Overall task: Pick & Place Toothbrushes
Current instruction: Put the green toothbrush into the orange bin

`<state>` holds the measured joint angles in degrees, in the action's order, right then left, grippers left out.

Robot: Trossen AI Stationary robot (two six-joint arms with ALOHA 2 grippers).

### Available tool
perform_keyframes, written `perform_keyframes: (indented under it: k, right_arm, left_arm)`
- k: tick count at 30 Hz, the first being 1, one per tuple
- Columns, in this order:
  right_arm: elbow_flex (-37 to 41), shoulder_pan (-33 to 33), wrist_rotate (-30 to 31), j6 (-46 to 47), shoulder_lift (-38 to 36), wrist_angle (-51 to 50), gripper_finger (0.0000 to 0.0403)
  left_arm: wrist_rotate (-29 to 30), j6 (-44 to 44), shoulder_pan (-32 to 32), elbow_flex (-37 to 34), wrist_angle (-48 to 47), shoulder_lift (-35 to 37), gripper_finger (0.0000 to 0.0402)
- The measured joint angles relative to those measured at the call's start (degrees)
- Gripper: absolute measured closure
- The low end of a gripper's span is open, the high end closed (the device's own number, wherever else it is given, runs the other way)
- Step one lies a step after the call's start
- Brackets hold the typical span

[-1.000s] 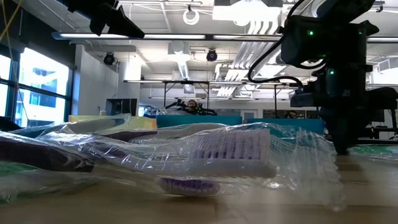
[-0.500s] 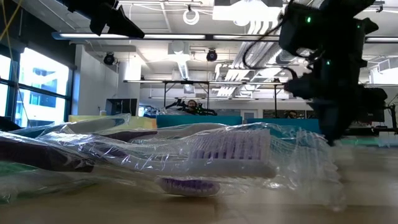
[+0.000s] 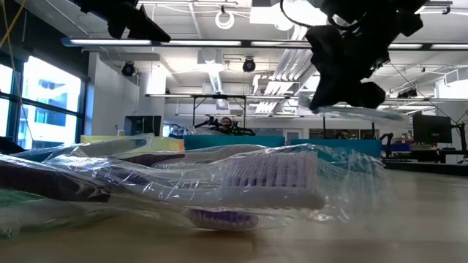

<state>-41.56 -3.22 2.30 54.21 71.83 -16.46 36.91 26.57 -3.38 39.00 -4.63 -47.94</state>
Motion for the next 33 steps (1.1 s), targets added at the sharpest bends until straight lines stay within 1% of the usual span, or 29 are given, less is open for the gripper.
perform_keyframes:
  k: [4, 7, 11, 13, 22, 25, 29, 33]
  right_arm:
    - [-0.1, -3.1, -3.0, -4.0, 0.0, 4.9, 0.0399]
    - [0.0, -5.5, -5.5, -7.1, 0.0, 10.4, 0.0399]
    - [0.0, -8.5, -7.8, -9.4, 0.0, 16.6, 0.0399]
    - [-0.5, -9.9, -8.3, -9.7, 0.0, 18.0, 0.0399]
    - [-8.4, -14.7, -6.8, -19.8, 0.0, 18.0, 0.0399]
    - [-11.5, -15.8, -4.9, -22.2, 1.0, 18.1, 0.0399]
    - [-16.2, -16.6, -2.4, -26.9, 4.4, 18.1, 0.0399]
    - [-21.6, -17.4, 0.4, -33.1, 9.7, 18.1, 0.0399]
  left_arm:
    - [1.3, 0.1, 0.0, 0.0, 2.1, 0.3, 0.0402]
    - [1.8, 0.1, 0.0, 0.4, 1.9, 0.8, 0.0402]
    - [1.9, 0.0, 0.0, 1.1, 1.8, 1.4, 0.0402]
    - [1.9, 0.0, 0.0, 1.7, 2.1, 1.5, 0.0402]
    - [3.3, 1.3, 0.0, 3.0, 1.5, 1.8, 0.0402]
    - [3.3, 1.6, 0.0, 3.0, 1.5, 1.8, 0.0402]
    - [3.3, 1.7, 0.0, 3.0, 1.6, 1.8, 0.0402]
    - [3.3, 1.7, 0.0, 3.0, 1.5, 1.8, 0.0402]
